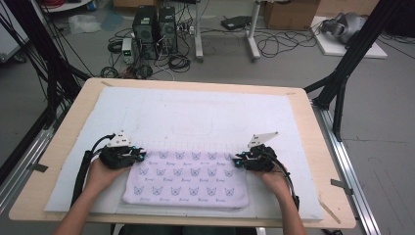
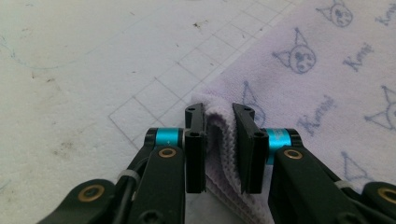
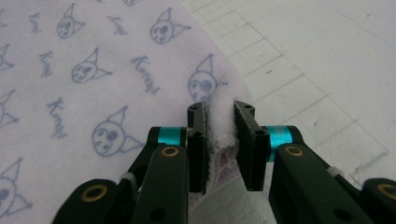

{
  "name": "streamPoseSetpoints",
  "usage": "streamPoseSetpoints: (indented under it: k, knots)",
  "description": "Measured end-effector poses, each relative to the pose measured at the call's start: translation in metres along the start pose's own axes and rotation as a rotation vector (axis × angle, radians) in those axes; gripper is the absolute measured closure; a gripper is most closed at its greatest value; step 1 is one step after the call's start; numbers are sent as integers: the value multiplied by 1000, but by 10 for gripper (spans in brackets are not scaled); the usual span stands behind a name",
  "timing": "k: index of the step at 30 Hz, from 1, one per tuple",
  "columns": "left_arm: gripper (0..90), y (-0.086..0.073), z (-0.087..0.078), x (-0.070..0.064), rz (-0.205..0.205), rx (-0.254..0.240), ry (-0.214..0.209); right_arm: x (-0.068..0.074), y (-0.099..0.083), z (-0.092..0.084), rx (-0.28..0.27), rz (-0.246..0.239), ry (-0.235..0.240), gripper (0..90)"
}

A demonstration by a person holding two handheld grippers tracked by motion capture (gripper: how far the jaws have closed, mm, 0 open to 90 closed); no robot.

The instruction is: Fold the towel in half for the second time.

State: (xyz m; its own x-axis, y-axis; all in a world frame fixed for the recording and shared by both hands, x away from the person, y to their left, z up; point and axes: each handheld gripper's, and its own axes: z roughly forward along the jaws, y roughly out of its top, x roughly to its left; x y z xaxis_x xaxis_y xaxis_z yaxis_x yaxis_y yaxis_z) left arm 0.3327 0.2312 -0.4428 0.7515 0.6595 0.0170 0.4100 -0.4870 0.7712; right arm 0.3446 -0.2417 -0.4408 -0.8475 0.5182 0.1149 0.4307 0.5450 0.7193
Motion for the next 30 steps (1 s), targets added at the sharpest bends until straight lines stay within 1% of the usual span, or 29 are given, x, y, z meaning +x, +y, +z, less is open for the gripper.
streamPoseSetpoints:
  k: [1, 3, 4, 7, 9, 10, 11, 12, 14, 15, 16, 18, 19, 22, 25, 27, 28, 29, 30]
  knots:
    - [774, 0, 0, -1, -3, -5, 3, 1, 0, 0, 1, -4, -2, 781]
    - [791, 0, -1, -2, 4, -5, 10, 2, 1, -1, 1, -8, -7, 787]
    - [798, 0, -1, -2, 4, -6, 12, 2, 1, -1, 1, -4, -5, 790]
    - [811, 2, -1, -4, 14, -5, 28, 2, 2, -3, -13, -12, -4, 798]
    - [818, 4, 0, -5, 5, -10, 35, 1, 3, -6, -22, -3, 3, 801]
    - [819, 5, -1, -4, 6, -6, 34, 1, 4, -8, -17, -2, 4, 803]
    - [821, 8, -1, -3, -4, -6, 35, 0, 5, -9, -19, -4, 0, 804]
    - [822, 10, -2, -3, -5, -14, 41, -1, 8, -11, -22, -6, 3, 806]
    - [824, 17, -3, -1, -14, -34, 46, -3, 15, -15, -29, -18, -9, 807]
    - [825, 21, -3, 0, -12, -42, 51, -4, 18, -16, -31, -20, -14, 807]
    - [825, 26, -3, 2, -7, -44, 61, -6, 23, -17, -25, -23, -23, 807]
    - [825, 36, -3, 6, -10, -59, 77, -12, 32, -21, -26, -35, -49, 807]
    - [825, 43, -3, 10, -10, -59, 87, -16, 37, -24, -23, -31, -59, 807]
    - [825, 57, 0, 20, -12, -63, 106, -30, 50, -31, -49, -16, -96, 806]
    - [825, 74, 4, 31, -15, -62, 124, -40, 60, -35, -67, -1, -130, 806]
    - [826, 84, 7, 35, -15, -63, 142, -46, 68, -35, -65, 1, -152, 806]
    - [826, 87, 8, 36, -11, -65, 150, -50, 73, -36, -57, -10, -167, 806]
    - [826, 93, 9, 39, -9, -70, 162, -52, 76, -36, -56, -12, -171, 806]
    - [826, 96, 9, 41, -13, -77, 166, -56, 81, -37, -58, -14, -179, 806]
